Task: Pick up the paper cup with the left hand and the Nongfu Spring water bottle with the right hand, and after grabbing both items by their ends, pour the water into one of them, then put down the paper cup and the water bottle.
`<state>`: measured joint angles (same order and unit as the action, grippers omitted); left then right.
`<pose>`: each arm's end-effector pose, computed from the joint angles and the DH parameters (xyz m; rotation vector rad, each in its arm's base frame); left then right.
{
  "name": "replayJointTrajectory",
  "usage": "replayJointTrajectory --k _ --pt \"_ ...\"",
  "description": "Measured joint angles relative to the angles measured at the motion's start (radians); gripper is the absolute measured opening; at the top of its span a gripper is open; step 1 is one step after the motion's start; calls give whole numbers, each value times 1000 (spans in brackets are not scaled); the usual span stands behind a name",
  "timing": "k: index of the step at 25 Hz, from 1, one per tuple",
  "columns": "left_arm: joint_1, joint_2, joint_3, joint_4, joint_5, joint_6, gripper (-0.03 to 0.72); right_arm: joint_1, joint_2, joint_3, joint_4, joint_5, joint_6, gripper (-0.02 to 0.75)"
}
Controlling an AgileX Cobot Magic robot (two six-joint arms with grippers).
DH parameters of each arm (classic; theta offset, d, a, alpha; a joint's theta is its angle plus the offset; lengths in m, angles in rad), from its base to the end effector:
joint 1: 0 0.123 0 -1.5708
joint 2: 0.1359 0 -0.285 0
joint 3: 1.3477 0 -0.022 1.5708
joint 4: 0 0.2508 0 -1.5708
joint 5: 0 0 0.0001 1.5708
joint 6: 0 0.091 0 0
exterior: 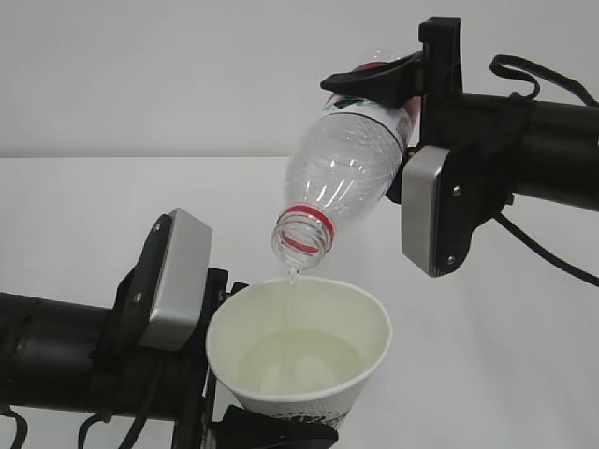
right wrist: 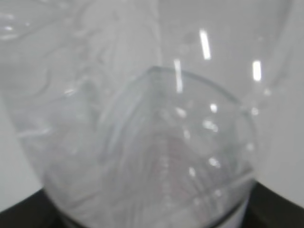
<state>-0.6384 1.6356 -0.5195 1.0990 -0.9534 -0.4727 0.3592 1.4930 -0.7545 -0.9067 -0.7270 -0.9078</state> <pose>0.1703 -0.2086 0.1709 1.3963 1.4452 -0.9863 0.2698 0.1521 0.2613 -1.6377 0.5385 -0.5031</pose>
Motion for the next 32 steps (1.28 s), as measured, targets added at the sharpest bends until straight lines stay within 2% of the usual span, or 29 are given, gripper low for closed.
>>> replayJointTrajectory --k 32 --pt "0 0 0 0 2 0 536 0 0 0 2 -4 -25 473"
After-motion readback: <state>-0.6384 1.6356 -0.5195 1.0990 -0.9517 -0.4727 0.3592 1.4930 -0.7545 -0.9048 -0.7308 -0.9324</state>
